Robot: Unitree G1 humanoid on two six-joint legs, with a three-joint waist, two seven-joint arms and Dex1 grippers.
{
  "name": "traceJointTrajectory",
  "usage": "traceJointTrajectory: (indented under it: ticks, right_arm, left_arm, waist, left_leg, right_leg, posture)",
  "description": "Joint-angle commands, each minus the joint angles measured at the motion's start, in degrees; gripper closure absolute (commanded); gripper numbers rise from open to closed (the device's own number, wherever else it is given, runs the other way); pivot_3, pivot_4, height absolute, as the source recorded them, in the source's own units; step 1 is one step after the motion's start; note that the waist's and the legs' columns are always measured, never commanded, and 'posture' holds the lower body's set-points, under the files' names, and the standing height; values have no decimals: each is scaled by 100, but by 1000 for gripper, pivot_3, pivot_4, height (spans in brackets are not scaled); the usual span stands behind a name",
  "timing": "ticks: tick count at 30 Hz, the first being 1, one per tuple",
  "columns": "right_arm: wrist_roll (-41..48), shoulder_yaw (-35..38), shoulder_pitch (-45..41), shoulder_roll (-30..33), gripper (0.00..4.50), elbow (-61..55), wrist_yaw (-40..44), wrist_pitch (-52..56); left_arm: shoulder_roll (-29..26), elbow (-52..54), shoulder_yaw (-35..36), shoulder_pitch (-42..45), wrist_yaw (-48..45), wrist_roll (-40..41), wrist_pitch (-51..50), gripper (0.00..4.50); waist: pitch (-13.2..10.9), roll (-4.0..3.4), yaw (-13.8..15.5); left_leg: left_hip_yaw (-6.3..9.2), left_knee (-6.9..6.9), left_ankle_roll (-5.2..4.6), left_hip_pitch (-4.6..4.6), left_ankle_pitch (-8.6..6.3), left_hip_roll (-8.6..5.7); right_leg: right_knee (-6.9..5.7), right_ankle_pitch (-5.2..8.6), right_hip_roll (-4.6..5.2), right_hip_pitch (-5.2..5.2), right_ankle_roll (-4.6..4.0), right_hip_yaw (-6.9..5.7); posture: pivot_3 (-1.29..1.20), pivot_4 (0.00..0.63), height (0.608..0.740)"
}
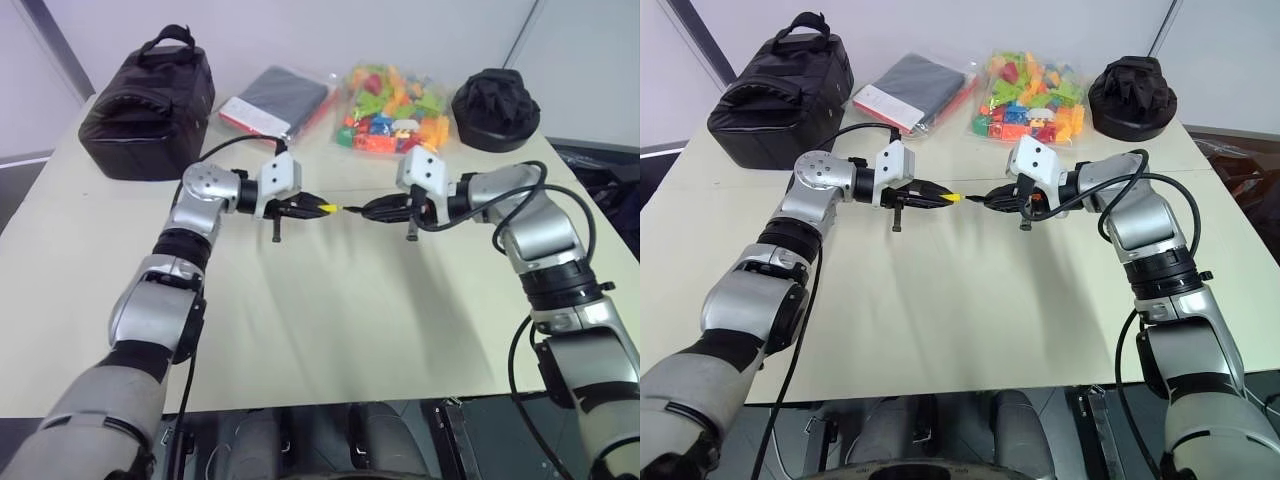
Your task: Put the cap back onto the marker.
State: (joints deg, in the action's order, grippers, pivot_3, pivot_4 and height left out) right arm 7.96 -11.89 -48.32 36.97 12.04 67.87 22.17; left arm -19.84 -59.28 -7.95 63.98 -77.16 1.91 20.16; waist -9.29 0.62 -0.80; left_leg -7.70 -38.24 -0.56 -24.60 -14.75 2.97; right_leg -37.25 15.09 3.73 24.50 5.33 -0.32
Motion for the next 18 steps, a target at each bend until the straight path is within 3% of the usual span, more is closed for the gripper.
traceJointTrajectory:
  ticks: [1, 18]
  right_arm:
    - [21, 88, -121, -44, 4500, -14, -31, -88]
    - [29, 44, -68, -67, 4500, -182, 1, -89]
  left_arm:
    - [20, 214, 123, 161, 30, 106, -3, 4436]
    - [200, 81, -46, 226, 66, -136, 121, 4436]
  waist:
    - [0, 0, -1]
    - [0, 0, 0]
  left_leg:
    - [0, 0, 0, 0, 0, 0]
    - [-1, 0, 0, 0, 0, 0]
  right_leg:
    - [0, 0, 0, 0, 0, 0]
    - [0, 0, -1, 0, 0, 0]
  posture:
    - [0, 150, 740]
    - [0, 150, 740]
